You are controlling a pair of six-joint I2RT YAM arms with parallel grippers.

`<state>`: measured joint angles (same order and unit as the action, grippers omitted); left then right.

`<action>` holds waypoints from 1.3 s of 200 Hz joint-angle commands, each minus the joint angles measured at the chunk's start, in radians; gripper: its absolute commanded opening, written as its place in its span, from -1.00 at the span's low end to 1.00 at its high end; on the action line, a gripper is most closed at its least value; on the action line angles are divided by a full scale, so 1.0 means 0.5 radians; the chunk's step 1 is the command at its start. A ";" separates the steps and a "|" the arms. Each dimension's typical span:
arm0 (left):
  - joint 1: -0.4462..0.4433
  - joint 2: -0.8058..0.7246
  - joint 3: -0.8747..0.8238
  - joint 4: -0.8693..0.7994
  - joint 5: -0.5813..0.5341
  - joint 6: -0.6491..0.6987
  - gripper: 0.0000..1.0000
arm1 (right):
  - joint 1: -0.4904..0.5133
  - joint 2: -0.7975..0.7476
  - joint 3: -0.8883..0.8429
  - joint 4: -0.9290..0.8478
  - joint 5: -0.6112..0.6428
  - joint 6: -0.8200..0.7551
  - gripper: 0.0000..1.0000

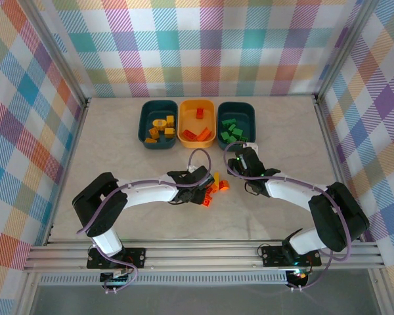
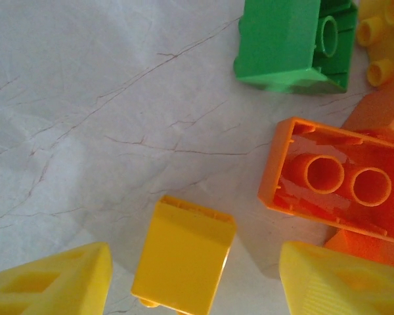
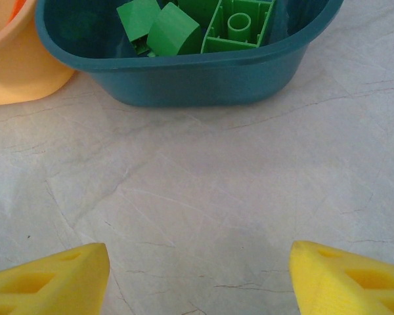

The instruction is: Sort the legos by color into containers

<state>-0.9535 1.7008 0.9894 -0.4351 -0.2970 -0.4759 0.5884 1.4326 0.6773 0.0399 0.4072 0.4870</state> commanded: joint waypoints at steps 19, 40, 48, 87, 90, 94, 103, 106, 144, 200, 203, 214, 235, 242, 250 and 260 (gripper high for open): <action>0.048 0.070 -0.128 0.003 0.095 0.053 0.24 | 0.000 0.012 0.051 -0.002 -0.017 0.020 0.45; 0.082 0.065 -0.170 0.023 0.109 0.076 0.21 | -0.002 0.016 0.056 -0.001 -0.020 0.020 0.45; 0.098 0.062 -0.184 0.037 0.116 0.084 0.18 | -0.002 0.017 0.054 0.000 -0.023 0.020 0.45; 0.164 0.065 -0.209 0.046 0.143 0.112 0.07 | 0.001 0.022 0.058 -0.002 -0.023 0.020 0.45; 0.166 0.064 -0.209 0.048 0.142 0.114 0.07 | 0.001 0.022 0.059 -0.001 -0.024 0.020 0.45; 0.167 0.058 -0.210 0.043 0.143 0.119 0.07 | 0.001 0.023 0.057 -0.001 -0.024 0.020 0.45; 0.170 0.053 -0.209 0.040 0.137 0.128 0.06 | 0.001 0.024 0.058 -0.003 -0.026 0.020 0.45; 0.170 0.052 -0.208 0.039 0.132 0.129 0.06 | 0.001 0.025 0.057 0.002 -0.026 0.020 0.45; 0.183 0.070 -0.202 0.040 0.079 0.103 -0.18 | 0.001 0.028 0.060 0.000 -0.027 0.020 0.45; 0.363 -0.163 0.054 -0.190 -0.061 0.051 -0.52 | 0.004 0.022 0.060 0.001 -0.029 0.026 0.45; 0.398 -0.178 0.077 -0.199 -0.062 0.047 -0.53 | 0.003 0.020 0.060 0.001 -0.029 0.024 0.45; 0.542 -0.229 0.165 -0.233 -0.047 0.032 -0.56 | 0.004 0.016 0.058 0.000 -0.024 0.025 0.45; 0.858 -0.222 0.350 -0.213 0.087 -0.022 -0.56 | 0.004 0.008 0.054 0.001 -0.016 0.026 0.45; 0.954 -0.173 0.425 -0.205 0.127 -0.036 -0.56 | 0.004 0.005 0.054 0.000 -0.011 0.026 0.45; 1.059 -0.088 0.539 -0.205 0.184 -0.053 -0.56 | 0.002 0.001 0.053 -0.002 -0.014 0.024 0.45; 1.171 0.067 0.737 -0.251 0.213 -0.041 -0.57 | 0.004 -0.009 0.051 -0.002 -0.023 0.029 0.45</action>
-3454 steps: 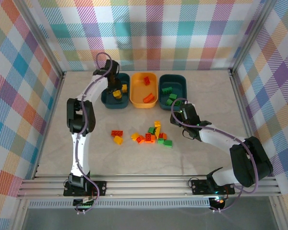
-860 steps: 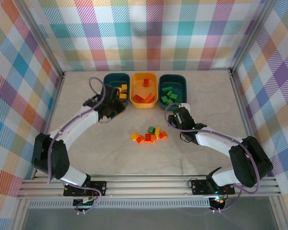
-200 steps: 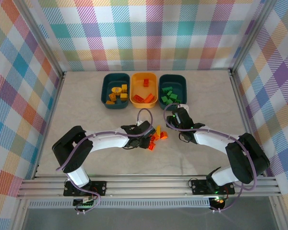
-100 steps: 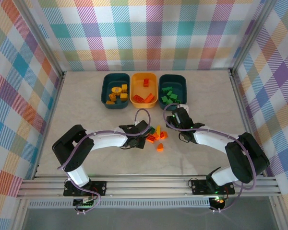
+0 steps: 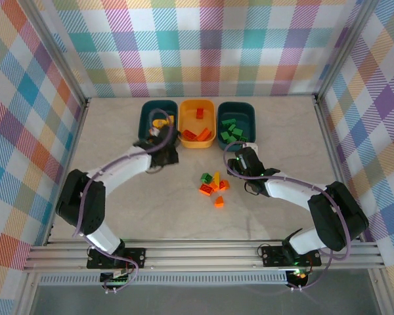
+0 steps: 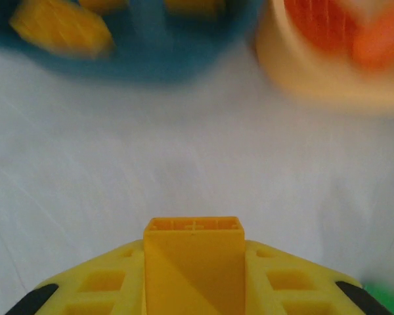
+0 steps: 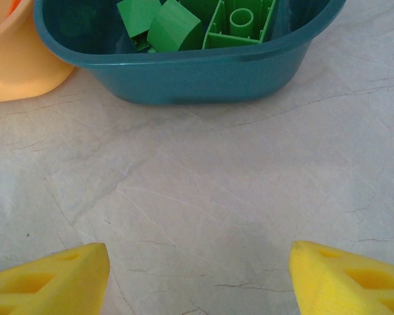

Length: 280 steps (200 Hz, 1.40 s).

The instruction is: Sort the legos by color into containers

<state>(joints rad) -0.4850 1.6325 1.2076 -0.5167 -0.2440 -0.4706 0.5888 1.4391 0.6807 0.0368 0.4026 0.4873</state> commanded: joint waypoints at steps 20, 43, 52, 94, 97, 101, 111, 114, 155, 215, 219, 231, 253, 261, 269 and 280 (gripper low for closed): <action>0.393 0.579 0.768 -0.309 0.187 -0.015 -0.61 | 0.004 -0.044 0.037 0.001 -0.008 0.028 0.45; 0.521 0.900 1.177 -0.470 0.346 -0.008 -0.59 | 0.004 -0.074 0.022 0.000 0.007 0.017 0.45; 0.534 0.970 1.274 -0.483 0.377 0.017 -0.55 | 0.004 -0.080 0.022 -0.005 0.012 0.012 0.45; 0.534 1.012 1.546 -0.574 0.423 0.101 0.24 | 0.004 -0.091 0.028 -0.017 -0.028 0.006 0.46; 0.531 0.983 1.527 -0.556 0.435 0.106 0.32 | 0.004 -0.094 0.028 -0.017 -0.032 0.006 0.47; 0.527 0.935 1.494 -0.529 0.448 0.107 0.40 | 0.004 -0.100 0.026 -0.017 -0.039 0.007 0.47; 0.517 0.785 1.379 -0.446 0.477 0.101 0.60 | 0.004 -0.111 0.021 -0.016 -0.055 0.003 0.47; 0.512 0.734 1.337 -0.417 0.487 0.098 0.66 | 0.005 -0.114 0.019 -0.014 -0.058 0.004 0.47; 0.374 -0.167 0.345 0.118 0.582 -0.087 0.99 | 0.139 -0.095 0.051 -0.003 -0.023 -0.087 0.46; 0.243 -1.261 -1.244 0.544 0.613 -0.556 1.00 | 0.341 0.148 0.237 -0.109 -0.236 -0.136 0.35; 0.240 -1.331 -1.308 0.526 0.613 -0.564 1.00 | 0.349 0.177 0.259 -0.126 -0.243 -0.135 0.34; 0.240 -1.552 -1.453 0.426 0.594 -0.589 1.00 | 0.365 0.253 0.321 -0.181 -0.229 -0.126 0.32; 0.241 -1.887 -1.644 0.295 0.591 -0.651 1.00 | 0.366 0.392 0.426 -0.246 -0.225 -0.119 0.25; 0.240 -1.981 -1.684 0.266 0.592 -0.661 1.00 | 0.366 0.436 0.466 -0.273 -0.218 -0.119 0.20; 0.240 -2.054 -1.705 0.231 0.583 -0.663 1.00 | 0.366 0.471 0.500 -0.297 -0.215 -0.119 0.13; 0.240 -2.115 -1.713 0.188 0.558 -0.660 1.00 | 0.367 0.506 0.529 -0.324 -0.192 -0.107 0.02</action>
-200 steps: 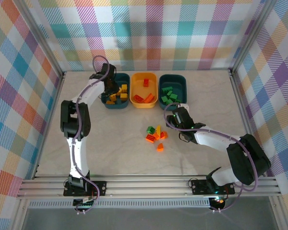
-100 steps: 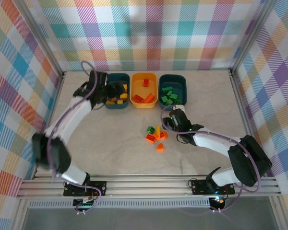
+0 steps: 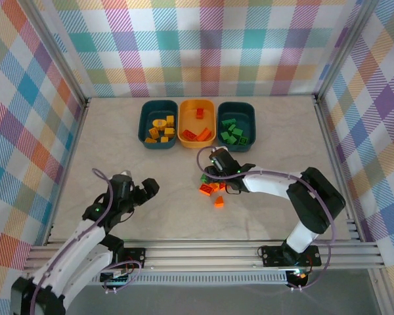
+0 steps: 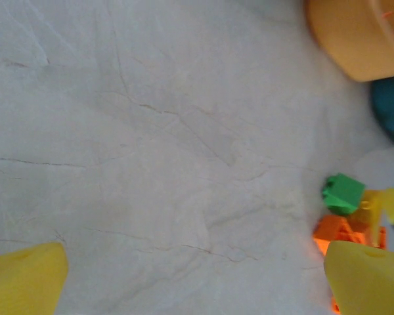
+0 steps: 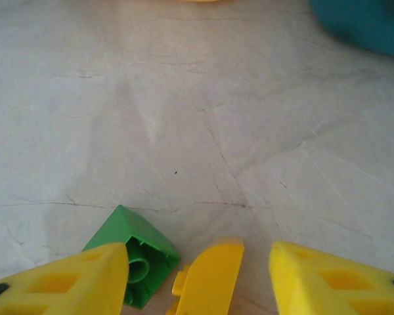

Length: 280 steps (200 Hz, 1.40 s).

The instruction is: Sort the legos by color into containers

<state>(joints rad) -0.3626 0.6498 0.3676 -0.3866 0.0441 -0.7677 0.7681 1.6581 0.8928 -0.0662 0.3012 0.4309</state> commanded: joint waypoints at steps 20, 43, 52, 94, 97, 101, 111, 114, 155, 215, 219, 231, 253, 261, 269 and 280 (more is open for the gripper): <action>-0.005 -0.163 -0.020 -0.077 -0.021 -0.053 1.00 | 0.007 0.101 0.113 -0.140 0.054 0.027 -0.06; -0.005 -0.068 -0.014 -0.004 0.014 -0.048 1.00 | 0.007 0.134 0.107 -0.141 0.084 0.025 -0.10; -0.005 -0.019 -0.009 0.024 0.027 -0.048 1.00 | 0.007 0.156 0.118 -0.149 0.093 0.017 -0.11; -0.004 0.080 0.026 0.043 0.032 -0.022 1.00 | 0.007 0.202 0.129 -0.147 0.094 0.003 -0.25; -0.005 0.076 0.026 0.045 0.030 -0.021 1.00 | 0.007 0.199 0.129 -0.144 0.096 0.002 -0.27; -0.005 0.068 0.027 0.040 0.026 -0.020 1.00 | 0.006 0.195 0.127 -0.141 0.097 0.001 -0.30; -0.005 0.058 0.027 0.039 0.019 -0.021 1.00 | 0.007 0.174 0.120 -0.120 0.090 0.001 -0.34; -0.005 0.057 0.029 0.038 0.015 -0.021 1.00 | 0.008 0.166 0.120 -0.116 0.086 -0.002 -0.35; -0.005 0.069 0.056 0.020 -0.024 -0.014 1.00 | 0.007 0.025 0.175 -0.115 0.056 -0.003 -0.45; 0.001 0.203 0.011 -0.124 -0.280 -0.327 1.00 | 0.012 0.128 0.621 -0.083 -0.150 0.045 -0.50; 0.004 0.211 0.006 -0.123 -0.278 -0.351 1.00 | 0.012 0.168 0.674 -0.068 -0.170 0.049 -0.51; 0.006 0.232 -0.019 -0.117 -0.275 -0.433 1.00 | 0.019 0.296 0.833 -0.011 -0.230 0.052 -0.51; 0.007 0.282 -0.076 -0.057 -0.168 -0.470 1.00 | 0.019 0.600 1.222 -0.017 -0.329 0.023 -0.51; 0.010 0.299 -0.078 -0.054 -0.128 -0.468 1.00 | 0.019 0.716 1.388 -0.048 -0.372 -0.015 -0.51; 0.009 0.302 -0.076 -0.056 -0.100 -0.457 1.00 | 0.017 0.833 1.562 -0.090 -0.387 -0.042 -0.51; 0.010 0.303 -0.074 -0.069 -0.084 -0.442 1.00 | 0.016 0.979 1.772 -0.133 -0.394 -0.091 -0.51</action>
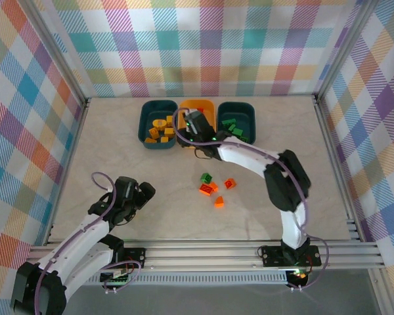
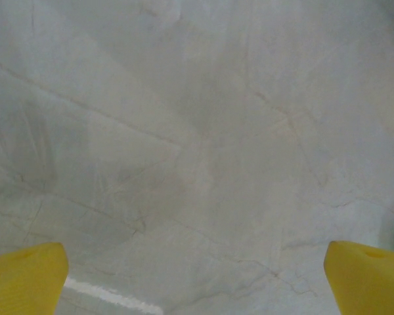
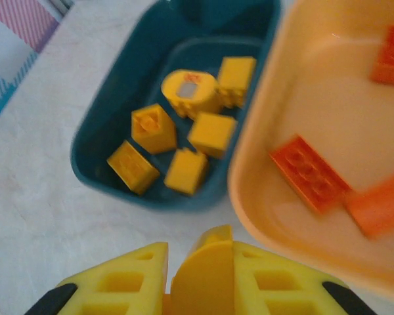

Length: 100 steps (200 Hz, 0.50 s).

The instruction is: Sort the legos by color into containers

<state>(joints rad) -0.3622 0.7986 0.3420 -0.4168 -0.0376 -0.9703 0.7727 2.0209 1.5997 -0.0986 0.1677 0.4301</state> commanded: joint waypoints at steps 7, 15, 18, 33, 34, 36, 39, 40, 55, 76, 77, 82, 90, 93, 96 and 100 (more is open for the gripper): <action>0.010 0.003 -0.018 -0.023 0.091 -0.025 1.00 | 0.001 0.341 0.482 -0.094 -0.126 -0.104 -0.51; 0.010 -0.004 -0.012 -0.034 0.106 -0.014 1.00 | -0.015 0.447 0.633 -0.147 -0.158 -0.105 -0.51; 0.010 -0.008 -0.012 -0.037 0.114 -0.011 1.00 | -0.021 0.477 0.702 -0.170 -0.171 -0.101 -0.51; 0.010 -0.025 -0.013 -0.051 0.138 0.005 1.00 | -0.049 0.678 0.999 -0.282 -0.241 -0.074 -0.50; 0.010 -0.026 -0.012 -0.052 0.140 0.008 1.00 | -0.050 0.685 1.020 -0.291 -0.247 -0.074 -0.50; 0.010 -0.026 -0.014 -0.055 0.144 0.007 1.00 | -0.053 0.717 1.062 -0.310 -0.256 -0.072 -0.50; 0.010 -0.029 -0.015 -0.055 0.149 0.010 1.00 | -0.058 0.761 1.131 -0.340 -0.272 -0.071 -0.50; 0.010 -0.029 -0.015 -0.056 0.149 0.010 1.00 | -0.058 0.768 1.157 -0.352 -0.277 -0.070 -0.50; 0.010 -0.036 -0.015 -0.065 0.165 0.024 1.00 | -0.060 0.977 1.502 -0.534 -0.303 -0.081 -0.50; 0.010 -0.035 0.005 -0.078 0.198 0.048 1.00 | -0.067 1.209 1.876 -0.725 -0.318 -0.087 -0.44; 0.011 -0.035 0.006 -0.079 0.199 0.050 1.00 | -0.067 1.217 1.883 -0.730 -0.319 -0.087 -0.43; 0.010 -0.034 0.012 -0.080 0.201 0.054 1.00 | -0.072 1.255 1.958 -0.758 -0.320 -0.083 -0.35; 0.010 -0.035 0.024 -0.084 0.211 0.059 1.00 | -0.078 1.280 2.016 -0.794 -0.319 -0.072 -0.18; 0.010 -0.035 0.028 -0.085 0.214 0.064 1.00 | -0.080 1.284 2.036 -0.806 -0.320 -0.065 -0.12; 0.010 -0.034 0.033 -0.087 0.221 0.066 1.00 | -0.082 1.285 2.057 -0.827 -0.316 -0.057 -0.08; 0.010 -0.035 0.038 -0.085 0.224 0.071 1.00 | -0.084 1.275 2.072 -0.852 -0.314 -0.050 -0.04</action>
<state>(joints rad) -0.3614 0.7898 0.3408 -0.4221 0.0452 -0.9646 0.7391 2.6396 2.5416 -0.3912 0.0322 0.3977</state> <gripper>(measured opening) 0.999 0.425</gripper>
